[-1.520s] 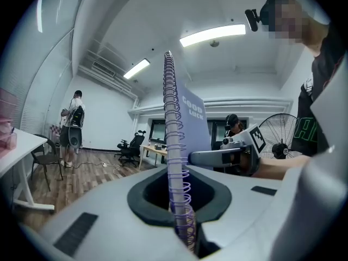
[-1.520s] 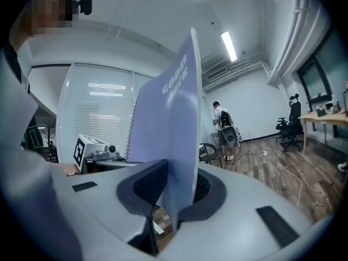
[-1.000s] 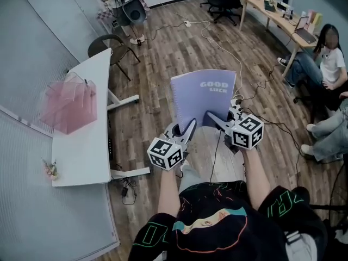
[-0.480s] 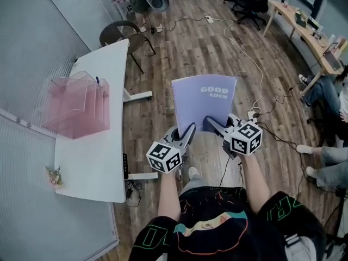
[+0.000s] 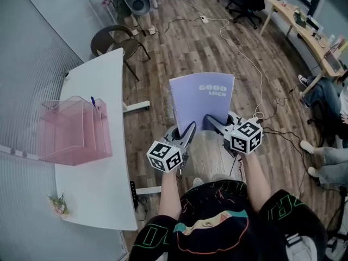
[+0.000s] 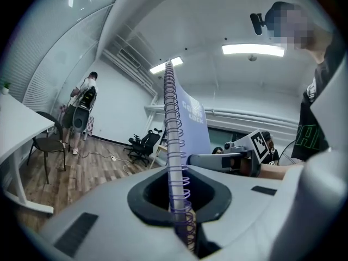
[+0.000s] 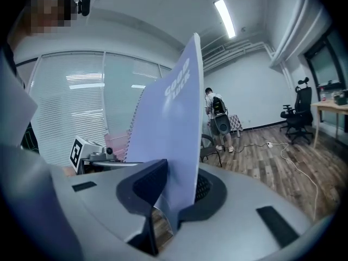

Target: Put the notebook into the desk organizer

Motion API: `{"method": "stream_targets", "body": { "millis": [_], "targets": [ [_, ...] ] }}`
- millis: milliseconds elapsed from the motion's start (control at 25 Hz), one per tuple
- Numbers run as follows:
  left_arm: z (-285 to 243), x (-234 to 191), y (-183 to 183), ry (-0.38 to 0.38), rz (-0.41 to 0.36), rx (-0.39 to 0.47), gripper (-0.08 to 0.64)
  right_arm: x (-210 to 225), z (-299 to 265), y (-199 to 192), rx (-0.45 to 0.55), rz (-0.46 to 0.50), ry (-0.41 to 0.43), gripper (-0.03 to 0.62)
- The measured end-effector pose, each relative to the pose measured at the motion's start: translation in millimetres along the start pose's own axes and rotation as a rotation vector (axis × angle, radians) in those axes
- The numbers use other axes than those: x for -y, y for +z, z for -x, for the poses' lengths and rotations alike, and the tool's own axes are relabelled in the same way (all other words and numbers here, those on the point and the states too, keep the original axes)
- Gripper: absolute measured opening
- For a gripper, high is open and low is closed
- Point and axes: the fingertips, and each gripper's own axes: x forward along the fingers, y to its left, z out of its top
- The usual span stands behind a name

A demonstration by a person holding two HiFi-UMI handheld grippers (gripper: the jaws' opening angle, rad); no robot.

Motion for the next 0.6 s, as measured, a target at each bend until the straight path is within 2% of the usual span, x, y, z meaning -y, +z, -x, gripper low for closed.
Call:
{"method": "stream_targets", "body": {
  "millis": [240, 400, 600],
  "targets": [
    [-27.5, -38.6, 29.2, -0.024, -0.023, 0.009, 0.026, 31.3, -35.5, 28.6, 0.022, 0.004, -0.008, 0.071],
    [-42.5, -85.1, 50.1, 0.008, -0.025, 0.021, 0.026, 53.5, -82.1, 47.0, 0.015, 0.016, 0.03, 0.071],
    [-83.8, -134.6, 81.9, 0.064, -0.034, 0.056, 0.026, 101.3, -129.6, 80.7, 0.018, 0.052, 0.085, 0.071]
  ]
}}
